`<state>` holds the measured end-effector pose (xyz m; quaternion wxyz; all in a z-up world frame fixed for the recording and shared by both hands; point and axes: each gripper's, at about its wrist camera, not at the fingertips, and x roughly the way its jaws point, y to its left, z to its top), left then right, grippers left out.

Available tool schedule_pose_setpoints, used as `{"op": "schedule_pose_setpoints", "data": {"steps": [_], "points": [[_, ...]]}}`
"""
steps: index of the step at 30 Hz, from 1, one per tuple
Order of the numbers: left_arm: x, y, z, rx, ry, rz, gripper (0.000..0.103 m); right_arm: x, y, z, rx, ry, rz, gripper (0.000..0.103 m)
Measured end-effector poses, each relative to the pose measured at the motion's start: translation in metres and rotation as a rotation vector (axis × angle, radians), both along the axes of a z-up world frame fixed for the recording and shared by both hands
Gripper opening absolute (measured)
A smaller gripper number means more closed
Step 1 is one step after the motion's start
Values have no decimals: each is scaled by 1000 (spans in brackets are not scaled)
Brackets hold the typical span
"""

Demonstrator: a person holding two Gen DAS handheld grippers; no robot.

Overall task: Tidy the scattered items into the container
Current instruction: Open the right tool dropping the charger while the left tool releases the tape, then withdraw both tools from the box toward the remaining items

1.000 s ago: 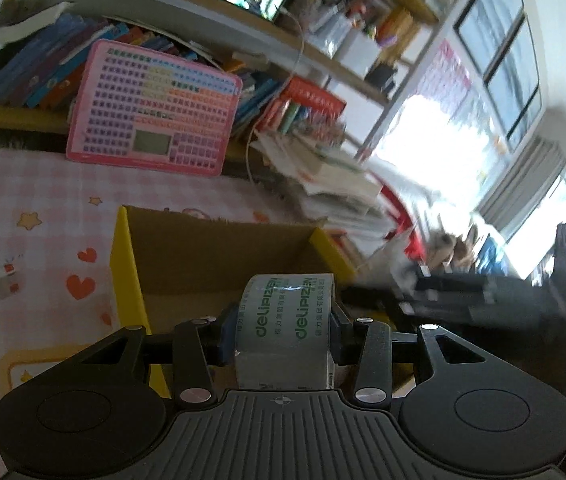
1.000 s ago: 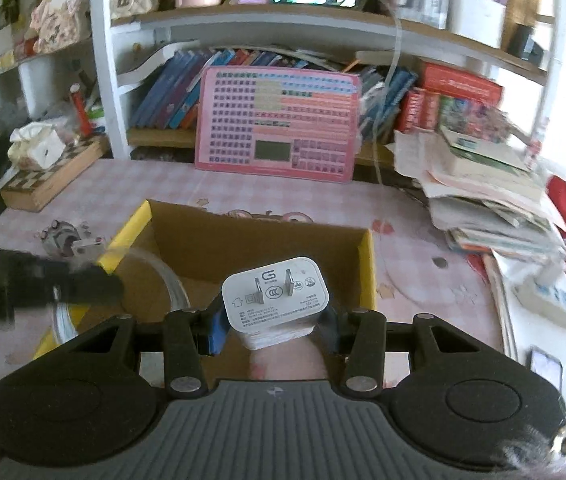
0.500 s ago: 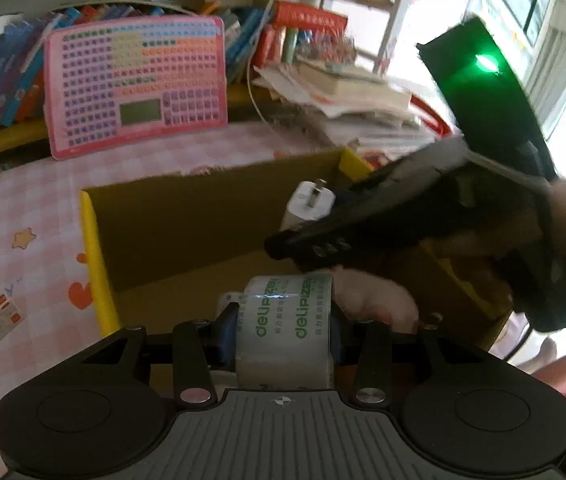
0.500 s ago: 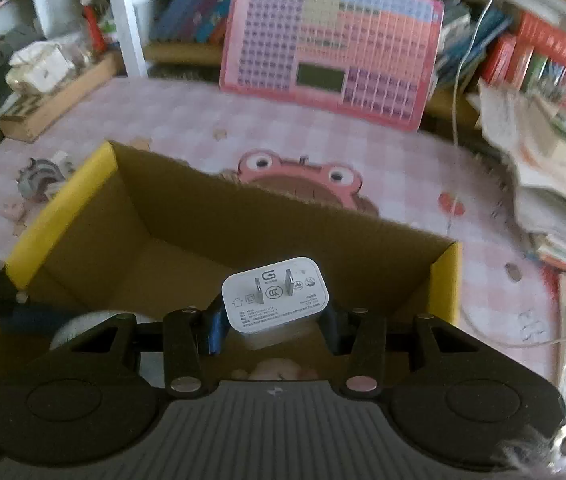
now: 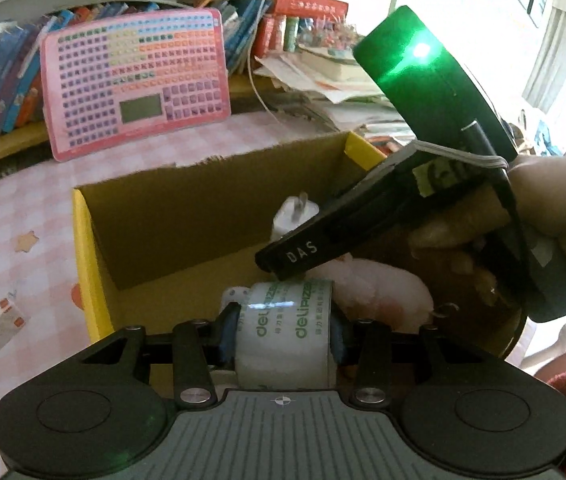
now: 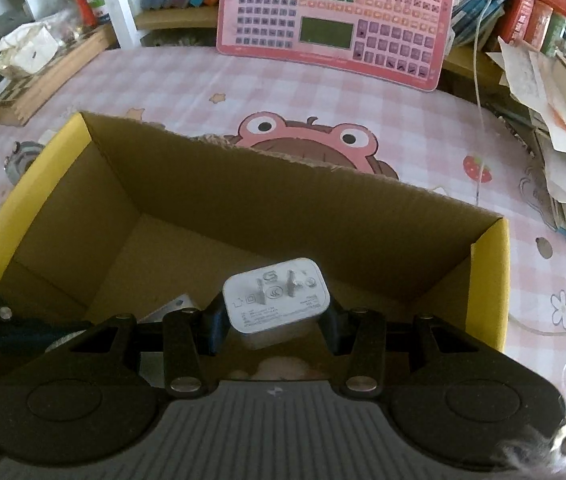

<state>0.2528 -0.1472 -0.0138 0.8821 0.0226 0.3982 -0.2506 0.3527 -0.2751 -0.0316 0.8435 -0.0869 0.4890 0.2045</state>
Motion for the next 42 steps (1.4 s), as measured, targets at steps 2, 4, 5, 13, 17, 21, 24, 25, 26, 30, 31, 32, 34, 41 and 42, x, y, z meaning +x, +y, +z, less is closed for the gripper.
{"op": "schedule_pose_setpoints", "data": {"steps": [2, 4, 5, 13, 17, 21, 24, 25, 26, 30, 31, 32, 34, 41, 42], "points": [[-3, 0, 2, -12, -19, 10, 53, -1, -2, 4, 7, -21, -8, 57], [-7, 0, 4, -24, -44, 20, 59, -4, -4, 8, 21, -37, -12, 61], [-9, 1, 6, -26, -63, 27, 65, -7, -5, 10, 27, -46, -14, 62], [-39, 18, 28, -64, -202, 68, 75, -41, -4, 38, 61, -162, -25, 73], [-55, 31, 41, -69, -251, 66, 78, -61, -3, 54, 68, -217, -55, 73], [-70, 46, 49, -79, -295, 61, 80, -83, -2, 68, 82, -271, -95, 74], [-80, 60, 53, -89, -311, 62, 81, -103, 0, 78, 78, -317, -130, 75], [-83, 65, 54, -93, -316, 64, 81, -111, 1, 81, 75, -336, -145, 75], [-88, 70, 55, -95, -322, 66, 81, -118, 3, 83, 66, -355, -159, 75], [-104, 94, 59, -108, -339, 72, 81, -146, 7, 89, 32, -424, -221, 75], [-108, 101, 60, -112, -338, 74, 81, -154, 8, 90, 33, -436, -239, 75], [-112, 107, 61, -116, -337, 77, 81, -161, 8, 91, 33, -444, -259, 75], [-119, 119, 62, -120, -333, 78, 81, -176, 11, 92, 36, -457, -300, 75], [-139, 162, 61, -137, -311, 91, 82, -226, 24, 91, 25, -484, -409, 76], [-141, 166, 61, -139, -306, 92, 82, -233, 26, 91, 22, -485, -422, 77]]}}
